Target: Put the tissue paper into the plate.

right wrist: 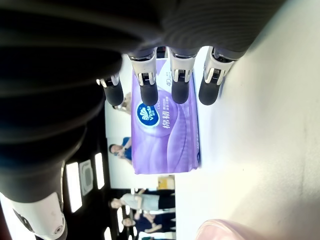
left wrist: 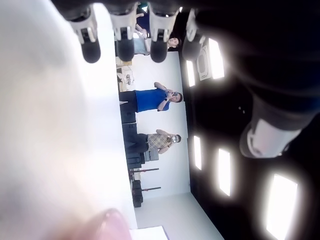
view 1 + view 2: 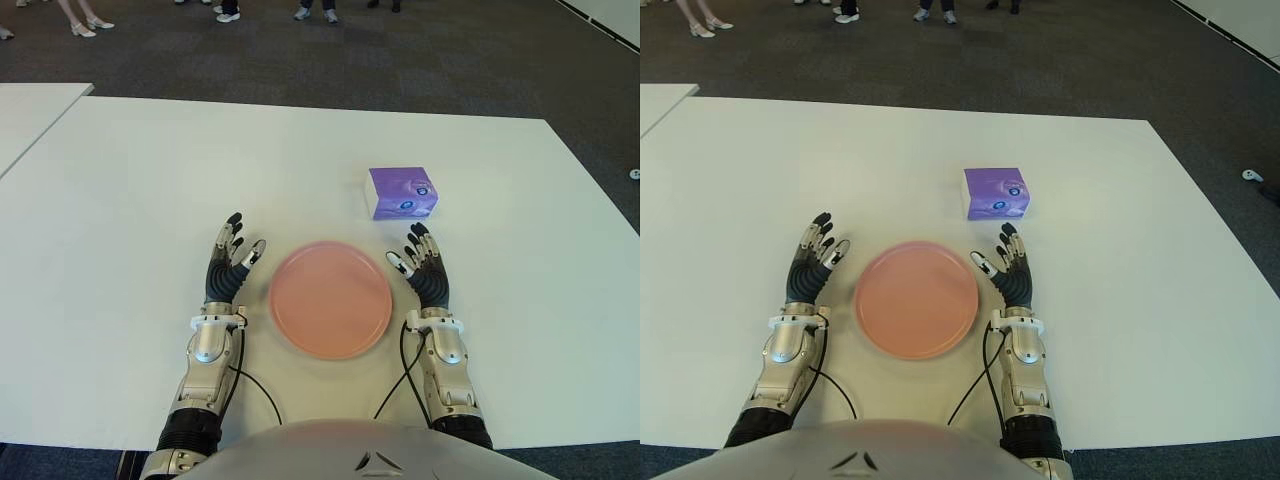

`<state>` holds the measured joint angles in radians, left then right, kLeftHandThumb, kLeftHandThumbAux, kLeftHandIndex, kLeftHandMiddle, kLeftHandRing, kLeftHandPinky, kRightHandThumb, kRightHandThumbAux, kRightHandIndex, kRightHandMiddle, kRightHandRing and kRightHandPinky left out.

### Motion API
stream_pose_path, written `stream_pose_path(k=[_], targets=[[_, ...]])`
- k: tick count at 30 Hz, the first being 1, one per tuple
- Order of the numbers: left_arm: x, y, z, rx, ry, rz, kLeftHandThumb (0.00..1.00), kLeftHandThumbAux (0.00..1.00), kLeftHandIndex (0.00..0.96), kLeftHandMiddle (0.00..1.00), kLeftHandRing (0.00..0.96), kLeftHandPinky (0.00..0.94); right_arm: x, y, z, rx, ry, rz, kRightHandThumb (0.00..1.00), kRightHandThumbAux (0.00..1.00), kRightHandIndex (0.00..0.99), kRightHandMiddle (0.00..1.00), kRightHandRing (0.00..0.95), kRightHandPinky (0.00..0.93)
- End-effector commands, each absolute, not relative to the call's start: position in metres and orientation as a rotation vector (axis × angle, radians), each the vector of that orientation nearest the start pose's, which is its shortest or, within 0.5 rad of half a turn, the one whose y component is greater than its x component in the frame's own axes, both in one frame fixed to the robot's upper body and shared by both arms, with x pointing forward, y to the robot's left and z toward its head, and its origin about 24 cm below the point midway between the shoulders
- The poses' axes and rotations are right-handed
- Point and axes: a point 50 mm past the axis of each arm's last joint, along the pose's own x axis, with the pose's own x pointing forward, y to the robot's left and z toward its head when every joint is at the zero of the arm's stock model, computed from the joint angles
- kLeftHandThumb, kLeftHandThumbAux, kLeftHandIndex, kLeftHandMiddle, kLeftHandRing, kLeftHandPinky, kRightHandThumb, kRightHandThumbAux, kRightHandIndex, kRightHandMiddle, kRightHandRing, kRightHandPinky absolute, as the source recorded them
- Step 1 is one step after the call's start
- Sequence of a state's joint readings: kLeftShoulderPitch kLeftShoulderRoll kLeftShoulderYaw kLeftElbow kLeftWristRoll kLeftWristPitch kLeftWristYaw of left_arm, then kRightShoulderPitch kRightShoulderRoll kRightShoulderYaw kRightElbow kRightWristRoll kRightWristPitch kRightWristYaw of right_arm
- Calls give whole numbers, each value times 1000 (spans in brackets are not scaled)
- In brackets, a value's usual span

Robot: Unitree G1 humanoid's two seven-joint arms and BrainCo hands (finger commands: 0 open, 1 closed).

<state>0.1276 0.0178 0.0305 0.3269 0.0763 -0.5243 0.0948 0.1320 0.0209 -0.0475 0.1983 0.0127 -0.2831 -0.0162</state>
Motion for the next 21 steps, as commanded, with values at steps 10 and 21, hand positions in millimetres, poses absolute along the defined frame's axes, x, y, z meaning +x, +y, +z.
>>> stream_pose_path(k=[10, 21], targets=[[201, 169, -23, 84, -7, 129, 0, 548, 0, 0, 0, 0, 201, -166, -35, 45, 198, -110, 168, 712, 0, 11, 0, 31], [203, 169, -23, 78, -1, 140, 0, 558, 0, 0, 0, 0, 201, -167, -35, 39, 189, -113, 179, 729, 0, 7, 0, 39]])
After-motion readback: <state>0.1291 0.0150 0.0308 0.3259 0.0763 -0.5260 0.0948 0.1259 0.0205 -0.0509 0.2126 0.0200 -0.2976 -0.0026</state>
